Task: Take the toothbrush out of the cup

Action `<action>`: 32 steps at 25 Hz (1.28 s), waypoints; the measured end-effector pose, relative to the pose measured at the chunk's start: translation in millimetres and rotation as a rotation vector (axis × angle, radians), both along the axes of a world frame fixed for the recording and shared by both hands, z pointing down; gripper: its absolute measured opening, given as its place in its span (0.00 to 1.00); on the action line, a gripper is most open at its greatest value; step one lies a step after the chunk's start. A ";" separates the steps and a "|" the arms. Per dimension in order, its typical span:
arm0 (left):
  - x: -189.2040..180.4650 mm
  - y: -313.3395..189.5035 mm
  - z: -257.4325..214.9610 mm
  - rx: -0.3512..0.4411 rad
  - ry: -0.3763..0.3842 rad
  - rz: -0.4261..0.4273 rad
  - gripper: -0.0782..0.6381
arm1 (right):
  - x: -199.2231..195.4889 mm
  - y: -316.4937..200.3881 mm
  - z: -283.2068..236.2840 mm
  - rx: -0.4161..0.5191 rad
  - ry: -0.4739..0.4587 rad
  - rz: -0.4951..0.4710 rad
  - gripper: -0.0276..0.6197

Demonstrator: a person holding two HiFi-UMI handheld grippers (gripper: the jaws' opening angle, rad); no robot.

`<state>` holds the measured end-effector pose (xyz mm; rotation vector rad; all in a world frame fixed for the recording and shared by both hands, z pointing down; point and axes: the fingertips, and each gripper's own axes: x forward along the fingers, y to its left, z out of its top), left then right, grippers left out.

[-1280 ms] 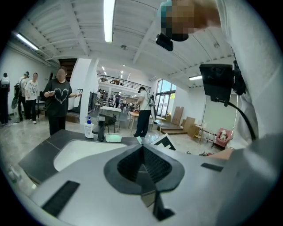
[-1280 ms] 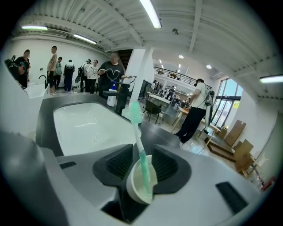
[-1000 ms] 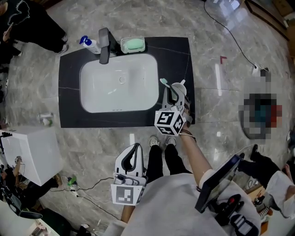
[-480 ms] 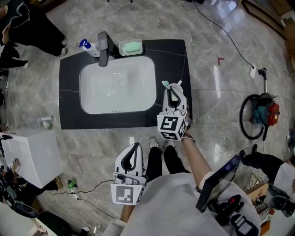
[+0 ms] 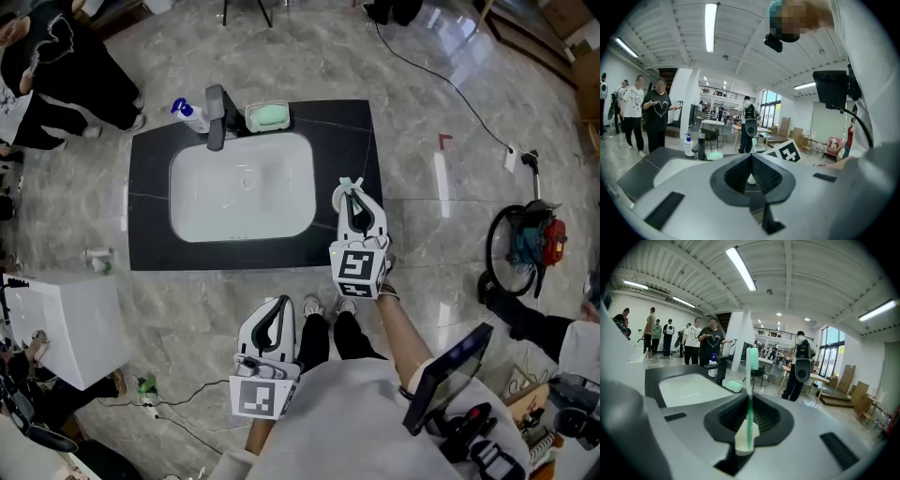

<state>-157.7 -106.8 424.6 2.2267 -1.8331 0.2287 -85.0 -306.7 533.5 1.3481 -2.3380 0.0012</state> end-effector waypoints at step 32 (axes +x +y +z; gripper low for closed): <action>45.2 10.5 -46.9 0.134 0.046 -0.021 0.12 | 31.0 29.6 -96.9 0.153 -0.098 -0.067 0.10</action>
